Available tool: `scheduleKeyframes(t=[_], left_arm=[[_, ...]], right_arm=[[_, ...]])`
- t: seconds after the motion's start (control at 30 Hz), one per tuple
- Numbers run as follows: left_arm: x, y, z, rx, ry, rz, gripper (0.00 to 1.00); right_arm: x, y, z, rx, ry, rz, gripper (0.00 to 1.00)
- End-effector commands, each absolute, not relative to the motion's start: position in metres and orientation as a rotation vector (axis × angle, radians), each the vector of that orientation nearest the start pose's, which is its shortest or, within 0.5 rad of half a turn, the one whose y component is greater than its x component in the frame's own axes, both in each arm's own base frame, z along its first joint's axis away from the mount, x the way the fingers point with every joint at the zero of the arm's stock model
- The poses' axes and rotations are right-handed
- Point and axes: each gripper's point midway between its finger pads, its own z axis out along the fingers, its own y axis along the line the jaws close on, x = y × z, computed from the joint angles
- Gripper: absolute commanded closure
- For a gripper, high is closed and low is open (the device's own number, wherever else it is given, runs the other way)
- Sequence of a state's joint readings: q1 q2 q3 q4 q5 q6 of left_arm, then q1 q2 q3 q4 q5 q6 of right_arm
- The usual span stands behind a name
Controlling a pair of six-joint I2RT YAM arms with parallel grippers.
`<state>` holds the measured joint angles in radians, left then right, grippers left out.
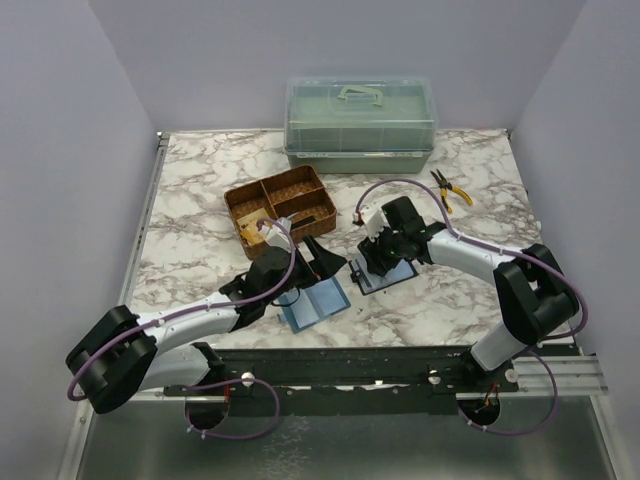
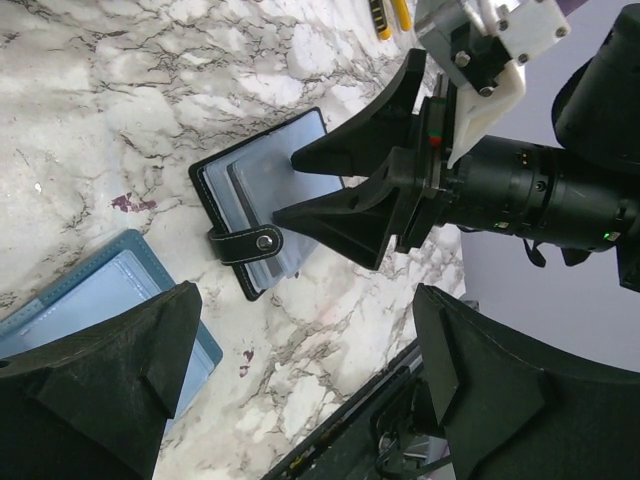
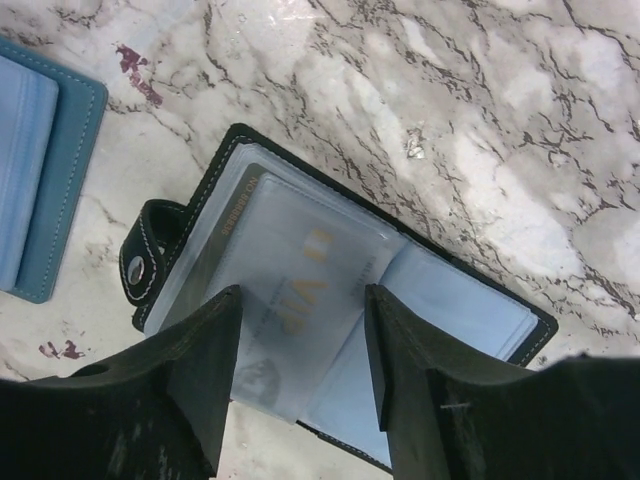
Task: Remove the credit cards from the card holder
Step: Remove the credit card from the card holder.
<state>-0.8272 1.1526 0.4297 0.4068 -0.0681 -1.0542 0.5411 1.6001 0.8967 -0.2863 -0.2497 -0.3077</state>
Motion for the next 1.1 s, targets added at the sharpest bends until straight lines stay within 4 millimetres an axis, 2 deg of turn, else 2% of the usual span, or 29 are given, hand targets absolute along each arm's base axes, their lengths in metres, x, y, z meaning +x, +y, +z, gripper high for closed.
scheduleKeyframes(t=[0.0, 0.13, 0.2, 0.23, 0.33, 0.47, 0.57, 0.6, 0.7, 0.8, 0.9, 1.07], left_arm=[[0.234, -0.298, 0.144, -0.272, 2.04, -1.21, 0.05], [0.236, -0.302, 0.141, -0.273, 2.045, -1.216, 0.05], [0.236, -0.304, 0.14, -0.272, 2.048, -1.222, 0.05], [0.237, -0.305, 0.14, -0.268, 2.049, -1.224, 0.05], [0.236, -0.305, 0.141, -0.262, 2.045, -1.229, 0.05], [0.233, -0.301, 0.142, -0.259, 2.037, -1.226, 0.05], [0.231, -0.296, 0.142, -0.266, 2.025, -1.225, 0.05], [0.231, -0.294, 0.143, -0.269, 2.02, -1.226, 0.06], [0.228, -0.291, 0.144, -0.282, 2.011, -1.235, 0.06], [0.225, -0.288, 0.144, -0.293, 2.008, -1.243, 0.06], [0.224, -0.286, 0.143, -0.296, 2.01, -1.245, 0.06], [0.223, -0.286, 0.141, -0.294, 2.014, -1.242, 0.06]], right_arm=[[0.29, 0.193, 0.031, -1.128, 2.332, 0.328, 0.46], [0.289, 0.191, 0.04, -1.125, 2.31, 0.359, 0.43], [0.276, 0.199, 0.05, -1.204, 2.254, 0.453, 0.28], [0.272, 0.201, 0.054, -1.25, 2.22, 0.481, 0.24], [0.258, 0.202, 0.065, -1.382, 2.104, 0.517, 0.19], [0.242, 0.206, 0.081, -1.585, 1.82, 0.542, 0.16], [0.21, 0.206, 0.068, -1.87, 1.437, 0.554, 0.09], [0.206, 0.205, 0.06, -1.931, 1.37, 0.552, 0.09], [0.209, 0.21, 0.05, -1.951, 1.343, 0.575, 0.09], [0.222, 0.217, 0.053, -1.885, 1.353, 0.549, 0.11], [0.234, 0.214, 0.05, -1.835, 1.39, 0.477, 0.14], [0.238, 0.21, 0.04, -1.814, 1.409, 0.431, 0.22]])
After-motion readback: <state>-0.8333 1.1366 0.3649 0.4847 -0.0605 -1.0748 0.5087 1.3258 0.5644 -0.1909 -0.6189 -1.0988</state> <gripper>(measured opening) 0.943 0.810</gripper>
